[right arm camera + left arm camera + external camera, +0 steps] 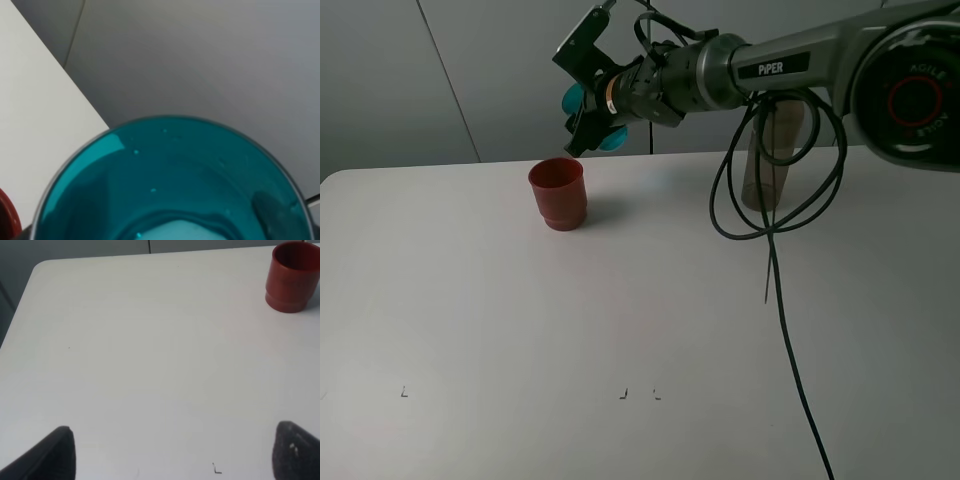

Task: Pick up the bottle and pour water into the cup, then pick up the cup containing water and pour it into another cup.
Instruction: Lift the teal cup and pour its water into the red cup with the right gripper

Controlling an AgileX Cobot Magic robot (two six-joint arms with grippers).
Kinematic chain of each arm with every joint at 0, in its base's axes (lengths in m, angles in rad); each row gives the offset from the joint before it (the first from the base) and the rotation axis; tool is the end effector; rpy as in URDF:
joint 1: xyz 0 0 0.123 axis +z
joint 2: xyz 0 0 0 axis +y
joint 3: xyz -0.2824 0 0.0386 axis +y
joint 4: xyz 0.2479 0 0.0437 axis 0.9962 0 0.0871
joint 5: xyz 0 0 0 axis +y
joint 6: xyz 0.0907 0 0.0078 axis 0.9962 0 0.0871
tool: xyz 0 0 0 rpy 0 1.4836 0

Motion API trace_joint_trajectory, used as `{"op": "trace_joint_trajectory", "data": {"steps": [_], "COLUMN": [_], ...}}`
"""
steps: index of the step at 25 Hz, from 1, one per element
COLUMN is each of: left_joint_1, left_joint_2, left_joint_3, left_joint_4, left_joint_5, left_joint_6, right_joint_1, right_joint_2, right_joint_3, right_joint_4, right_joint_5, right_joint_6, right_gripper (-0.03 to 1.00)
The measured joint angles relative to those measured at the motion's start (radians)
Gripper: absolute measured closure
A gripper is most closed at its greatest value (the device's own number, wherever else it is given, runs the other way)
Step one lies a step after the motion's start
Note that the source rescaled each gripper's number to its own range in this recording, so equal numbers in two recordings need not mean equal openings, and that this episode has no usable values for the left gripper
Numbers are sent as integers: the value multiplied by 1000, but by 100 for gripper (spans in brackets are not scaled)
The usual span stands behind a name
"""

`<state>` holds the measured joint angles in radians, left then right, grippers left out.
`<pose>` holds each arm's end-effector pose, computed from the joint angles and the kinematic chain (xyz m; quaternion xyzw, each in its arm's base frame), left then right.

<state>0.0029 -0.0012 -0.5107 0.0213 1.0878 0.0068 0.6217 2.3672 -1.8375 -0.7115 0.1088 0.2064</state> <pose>-0.0074 0.0017 0.2780 0.0011 0.8571 0.0131 0.5149 0.4455 0.3112 0.1597 -0.4463 0.7421 -0.0009 0.5000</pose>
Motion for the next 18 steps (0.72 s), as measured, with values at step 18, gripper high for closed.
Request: {"op": "trace_joint_trajectory", "data": {"steps": [18], "left_joint_1": [0], "left_joint_2": [0], "left_joint_3": [0], "left_joint_4": [0], "left_joint_5": [0], "left_joint_6": [-7], "right_joint_1": [46], "right_joint_2": [0], "right_joint_3": [-20], "right_joint_4": [-12], "right_joint_5": [83], "right_joint_6": [-245], "right_gripper": [89]}}
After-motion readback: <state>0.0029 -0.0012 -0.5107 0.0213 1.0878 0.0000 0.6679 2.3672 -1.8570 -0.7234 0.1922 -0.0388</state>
